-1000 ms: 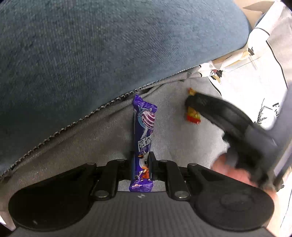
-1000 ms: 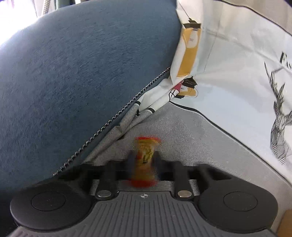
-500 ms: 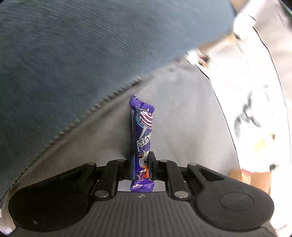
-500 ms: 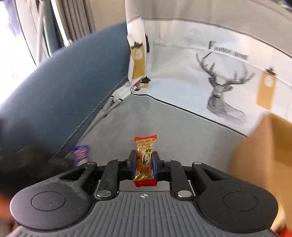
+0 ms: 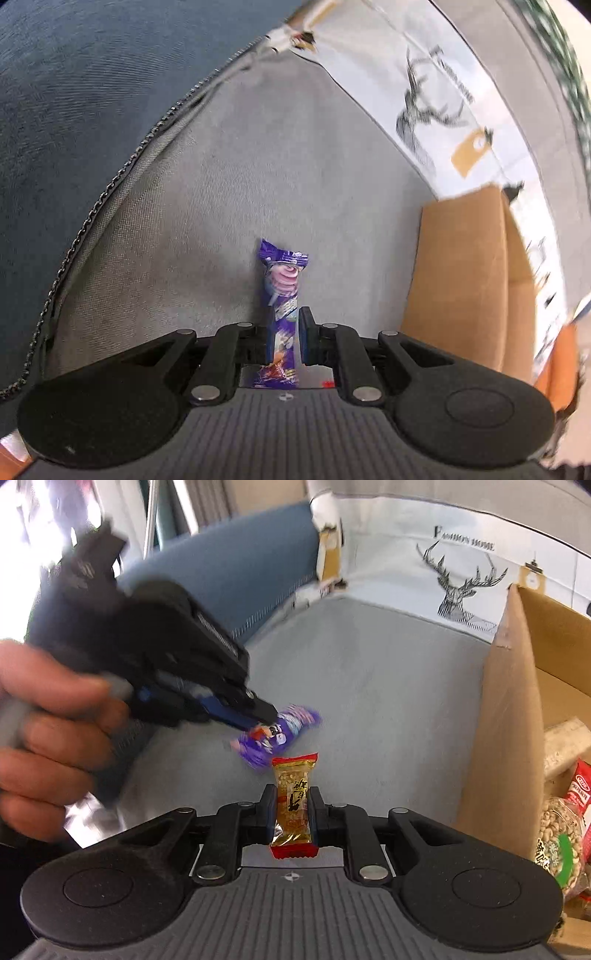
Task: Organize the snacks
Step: 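Lift the gold candy with the right gripper while the left lifts the purple bar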
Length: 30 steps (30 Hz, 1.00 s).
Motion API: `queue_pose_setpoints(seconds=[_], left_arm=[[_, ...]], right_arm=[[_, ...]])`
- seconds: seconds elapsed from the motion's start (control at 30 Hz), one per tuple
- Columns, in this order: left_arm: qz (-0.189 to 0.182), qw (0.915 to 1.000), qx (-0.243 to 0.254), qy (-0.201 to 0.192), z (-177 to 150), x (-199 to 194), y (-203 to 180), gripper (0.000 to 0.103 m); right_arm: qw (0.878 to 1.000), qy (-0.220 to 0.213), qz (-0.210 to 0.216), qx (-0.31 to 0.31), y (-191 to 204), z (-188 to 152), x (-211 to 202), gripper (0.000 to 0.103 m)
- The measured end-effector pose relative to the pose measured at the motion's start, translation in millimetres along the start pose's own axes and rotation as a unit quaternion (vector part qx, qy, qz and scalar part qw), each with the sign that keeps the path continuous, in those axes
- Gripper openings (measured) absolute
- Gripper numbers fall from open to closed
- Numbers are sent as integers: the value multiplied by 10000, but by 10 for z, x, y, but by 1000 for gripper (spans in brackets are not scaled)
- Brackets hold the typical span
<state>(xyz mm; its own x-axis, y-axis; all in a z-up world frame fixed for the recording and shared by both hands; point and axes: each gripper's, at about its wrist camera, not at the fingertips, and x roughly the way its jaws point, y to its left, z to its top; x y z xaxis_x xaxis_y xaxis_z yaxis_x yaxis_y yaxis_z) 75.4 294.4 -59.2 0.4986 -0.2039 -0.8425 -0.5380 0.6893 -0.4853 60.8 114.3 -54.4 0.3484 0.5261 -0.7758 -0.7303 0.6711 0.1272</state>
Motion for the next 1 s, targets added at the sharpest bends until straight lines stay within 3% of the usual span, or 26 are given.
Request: queue_pose_setpoints(seconds=[0.17,0.23,0.27,0.37,0.53,0.67,0.77,0.83,0.87,1.0], left_arm=[[552,9978,296,201,-22,160,-70,14],[530,9984,159,146,-36,148,-44,16],[489,9987,81,100,-28,133,-35,24],[550,9984,96,14,-23,125,-58,40],[599,9977,313,22,4,228,-254,46],[883,9935,706,110,-19,323,-388,50],[1151,9886,956,161,-53,398,-427,48],[1271,9852,1143,120,-63,421,-479,32],[1334,9835,1219,95,-66,426,-496,16],[1241,9851,1158,-262,-56,328,-519,13]], right_arm=[[9982,581,-119,57,-99,-72,262,19],[9973,706,-180,121,-119,-99,330,20],[9969,752,-179,135,-119,-106,356,20],[9969,754,-161,144,-113,-109,381,20],[9966,789,-172,139,-111,-124,388,26],[9968,769,-229,7,-107,-84,465,26],[9969,743,-259,-52,-96,-94,481,25],[9969,723,-291,-89,-91,-92,480,22],[9969,714,-298,-104,-90,-101,474,20],[9976,617,-312,-50,-95,-96,406,18]])
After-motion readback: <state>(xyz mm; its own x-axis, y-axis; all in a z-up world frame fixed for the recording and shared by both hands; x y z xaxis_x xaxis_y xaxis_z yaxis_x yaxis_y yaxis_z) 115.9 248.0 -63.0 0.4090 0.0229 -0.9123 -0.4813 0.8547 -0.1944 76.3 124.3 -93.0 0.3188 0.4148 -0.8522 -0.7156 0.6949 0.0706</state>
